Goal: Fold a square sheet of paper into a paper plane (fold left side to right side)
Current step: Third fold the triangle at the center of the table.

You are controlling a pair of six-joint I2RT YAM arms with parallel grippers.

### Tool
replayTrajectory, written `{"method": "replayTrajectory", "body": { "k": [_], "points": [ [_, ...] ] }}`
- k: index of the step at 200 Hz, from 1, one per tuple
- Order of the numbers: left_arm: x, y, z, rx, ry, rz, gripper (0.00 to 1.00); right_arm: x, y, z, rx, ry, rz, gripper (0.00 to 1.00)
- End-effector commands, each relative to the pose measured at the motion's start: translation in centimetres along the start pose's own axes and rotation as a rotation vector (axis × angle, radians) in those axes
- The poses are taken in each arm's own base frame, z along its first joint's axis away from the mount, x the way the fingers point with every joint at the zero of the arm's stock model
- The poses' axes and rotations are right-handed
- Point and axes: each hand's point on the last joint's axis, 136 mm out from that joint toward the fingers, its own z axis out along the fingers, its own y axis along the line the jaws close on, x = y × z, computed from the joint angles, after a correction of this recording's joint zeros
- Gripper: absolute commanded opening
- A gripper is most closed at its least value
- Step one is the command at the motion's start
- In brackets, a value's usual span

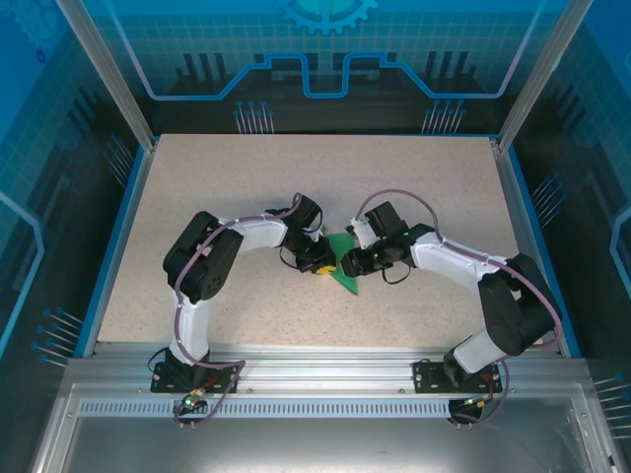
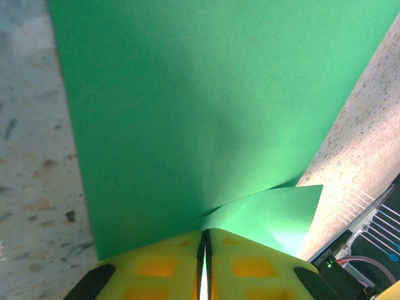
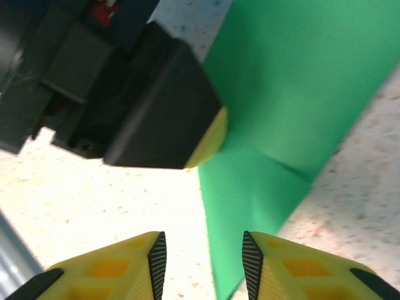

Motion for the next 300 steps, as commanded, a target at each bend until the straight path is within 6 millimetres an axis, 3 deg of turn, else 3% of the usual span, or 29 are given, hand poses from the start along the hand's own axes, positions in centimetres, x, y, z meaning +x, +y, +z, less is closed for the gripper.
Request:
{"method": "replayTrajectory", "body": {
  "k": [1,21,64,137,143,300],
  "points": [
    [1.4,5.2,1.7,-0.167,0.031,-0.069,0.14,1.0,2.4,0.5,-0.159,0.050,0.064,0.38],
    [1.4,5.1,1.7,-0.169,0.031,-0.065,0.14,1.3,2.8,1.4,-0.192,0.073,0.085,0.36],
    [1.3,5.2,1.7,-0.176,0.029,-0.067,0.14,3.4,1.6,3.7,-0.184,0.175,0.131,0.33],
    [1.2,5.6,1.5,-0.198,0.019,-0.067,0.13,6.5,-1.2,5.1,-0.058,0.294,0.187,0.30],
    [1.2,5.6,1.5,-0.200,0.018,-0.067,0.13,7.9,-1.6,5.3,-0.047,0.325,0.203,0.29],
    [0.9,6.1,1.6,-0.222,0.013,-0.072,0.12,15.4,-2.8,2.3,0.039,0.483,0.284,0.16]
  ]
}}
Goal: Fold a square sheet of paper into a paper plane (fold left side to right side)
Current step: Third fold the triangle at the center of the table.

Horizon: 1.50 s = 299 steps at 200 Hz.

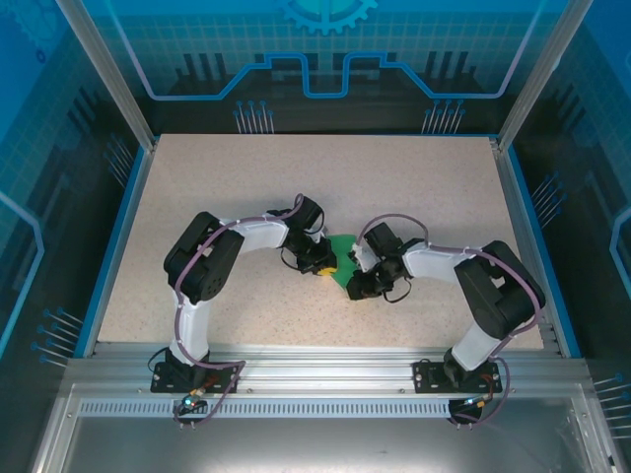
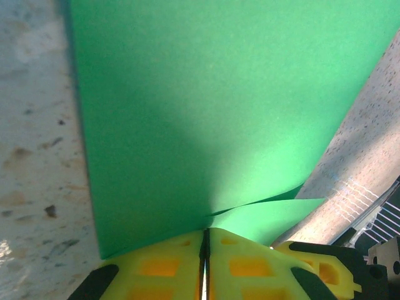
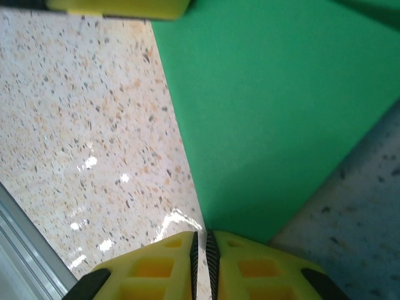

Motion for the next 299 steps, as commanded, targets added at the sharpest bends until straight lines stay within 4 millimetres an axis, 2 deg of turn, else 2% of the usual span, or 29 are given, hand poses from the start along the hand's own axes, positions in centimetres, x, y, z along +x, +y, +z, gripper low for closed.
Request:
{"method": "replayTrajectory", "body": {
  "k": [1,29,66,81,111,138,149,155,177,204,228,231,246,275,299],
  "points": [
    [0.8,6.0,1.5,-0.213,0.013,-0.078,0.12,7.6,-2.8,0.0,0.113,0.246,0.153,0.16],
    [0.7,5.8,1.4,-0.211,0.009,-0.073,0.13,7.6,-2.5,-0.6,0.096,0.232,0.156,0.16],
    [0.6,5.4,1.1,-0.202,0.004,-0.066,0.13,3.7,0.7,-3.9,0.009,0.070,0.086,0.18],
    [0.5,5.2,1.0,-0.197,0.001,-0.061,0.13,2.3,1.4,-4.6,-0.008,0.022,0.068,0.19],
    [0.5,5.0,1.0,-0.192,-0.001,-0.060,0.13,0.0,1.7,-3.0,-0.038,0.002,0.099,0.17],
    [0.4,4.8,0.8,-0.187,-0.004,-0.055,0.13,-1.8,1.0,-1.5,0.013,0.002,0.112,0.13],
    [0.5,4.8,0.8,-0.188,-0.003,-0.055,0.13,-1.5,0.3,-0.9,0.036,0.021,0.128,0.12],
    [0.4,4.7,0.8,-0.184,-0.005,-0.054,0.13,-2.6,0.5,-1.1,0.039,0.003,0.117,0.12],
    [0.4,4.5,0.7,-0.181,-0.007,-0.050,0.13,-2.3,-0.1,-0.5,0.055,0.026,0.130,0.12],
    [0.2,3.5,0.1,-0.161,-0.020,-0.032,0.15,-0.6,-1.4,0.1,0.103,0.082,0.160,0.12],
    [-0.1,1.5,-1.7,-0.122,-0.064,0.026,0.19,0.6,-2.5,0.3,0.157,0.121,0.193,0.12],
    [-0.1,1.3,-2.0,-0.118,-0.070,0.034,0.19,1.6,-3.1,0.5,0.171,0.144,0.206,0.12],
    [0.0,0.1,-3.4,-0.097,-0.092,0.066,0.23,2.5,-3.9,0.5,0.211,0.163,0.224,0.12],
    [1.3,-1.6,-4.9,-0.034,-0.094,0.095,0.24,3.0,-4.6,0.6,0.241,0.173,0.248,0.12],
    [3.2,-2.6,-4.4,0.027,-0.048,0.100,0.20,3.0,-4.7,0.7,0.247,0.173,0.255,0.12]
  ]
}}
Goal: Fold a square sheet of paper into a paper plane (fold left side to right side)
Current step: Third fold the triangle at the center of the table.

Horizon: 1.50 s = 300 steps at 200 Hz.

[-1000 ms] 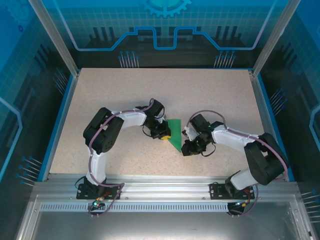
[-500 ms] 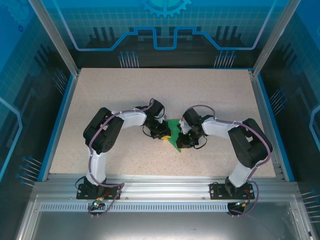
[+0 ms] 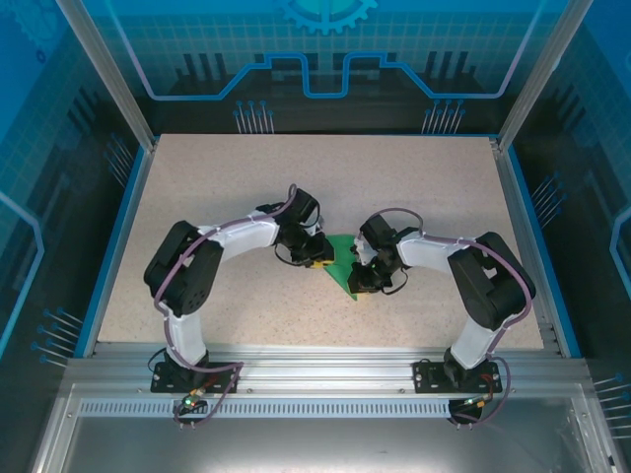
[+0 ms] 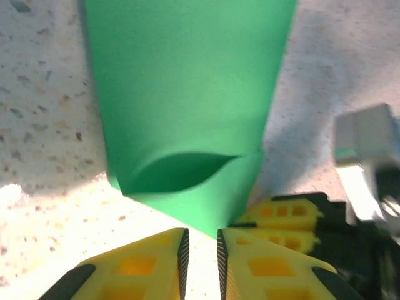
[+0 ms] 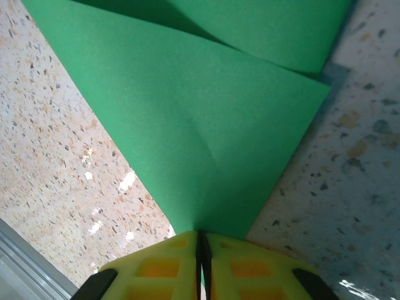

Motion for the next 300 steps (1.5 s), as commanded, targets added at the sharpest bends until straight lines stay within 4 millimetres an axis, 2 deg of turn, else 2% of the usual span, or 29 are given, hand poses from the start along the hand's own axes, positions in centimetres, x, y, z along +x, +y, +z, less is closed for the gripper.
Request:
{"method": "replayTrajectory", "body": {
  "k": [1,29,61,110,159,222,300],
  "points": [
    [2.4,-0.8,-0.1,0.046,0.056,0.007,0.20,3.6,-4.3,1.4,0.178,0.118,0.093,0.12],
    [4.1,-1.6,1.3,0.069,0.098,0.008,0.17,3.7,-4.5,1.4,0.192,0.121,0.095,0.11],
    [4.8,-2.3,2.9,0.093,0.131,0.000,0.16,3.8,-4.7,1.4,0.201,0.126,0.100,0.11],
    [4.3,-1.7,4.8,0.053,0.138,-0.041,0.14,3.8,-4.7,1.3,0.202,0.125,0.099,0.11],
    [3.9,-1.8,5.6,0.064,0.140,-0.062,0.14,3.9,-4.9,1.5,0.206,0.131,0.101,0.11],
    [3.9,-2.1,5.2,0.072,0.133,-0.054,0.12,4.0,-5.0,1.6,0.207,0.134,0.101,0.11],
    [4.4,-2.6,3.0,0.064,0.108,-0.026,0.13,4.0,-5.0,1.6,0.208,0.135,0.104,0.11]
  ]
}}
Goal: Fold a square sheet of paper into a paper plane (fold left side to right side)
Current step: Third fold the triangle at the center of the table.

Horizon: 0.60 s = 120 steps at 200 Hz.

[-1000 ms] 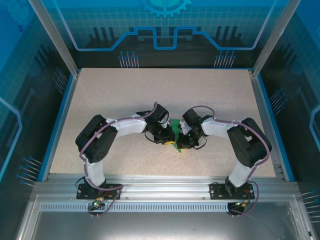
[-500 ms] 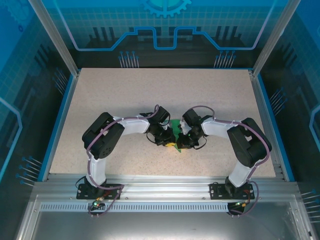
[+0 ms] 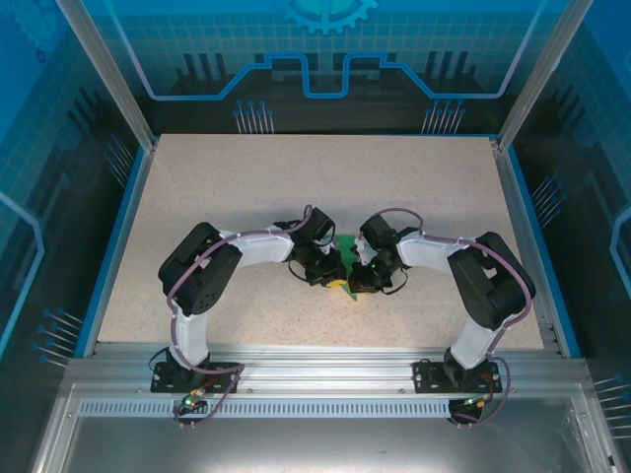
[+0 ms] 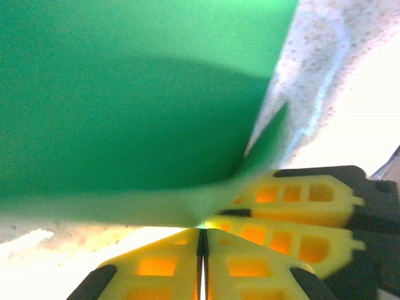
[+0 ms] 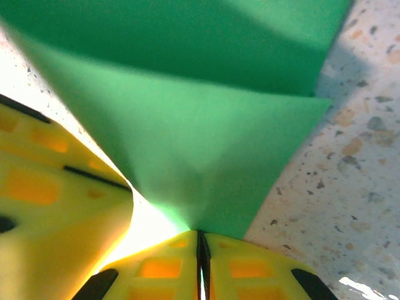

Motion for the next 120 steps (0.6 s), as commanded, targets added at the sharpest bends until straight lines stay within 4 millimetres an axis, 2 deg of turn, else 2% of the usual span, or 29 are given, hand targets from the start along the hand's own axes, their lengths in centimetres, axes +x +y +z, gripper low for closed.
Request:
{"method": "replayTrajectory", "body": {
  "k": [1,24,120],
  "points": [
    [0.5,-1.2,-1.6,0.011,-0.019,0.038,0.13,3.9,-5.0,1.6,0.205,0.132,0.087,0.11],
    [0.3,-1.3,-1.7,0.011,-0.025,0.041,0.13,3.9,-4.9,1.5,0.205,0.132,0.088,0.11],
    [-1.4,0.3,1.1,-0.046,-0.015,-0.009,0.12,3.9,-4.9,1.6,0.206,0.135,0.088,0.11]
  ]
}}
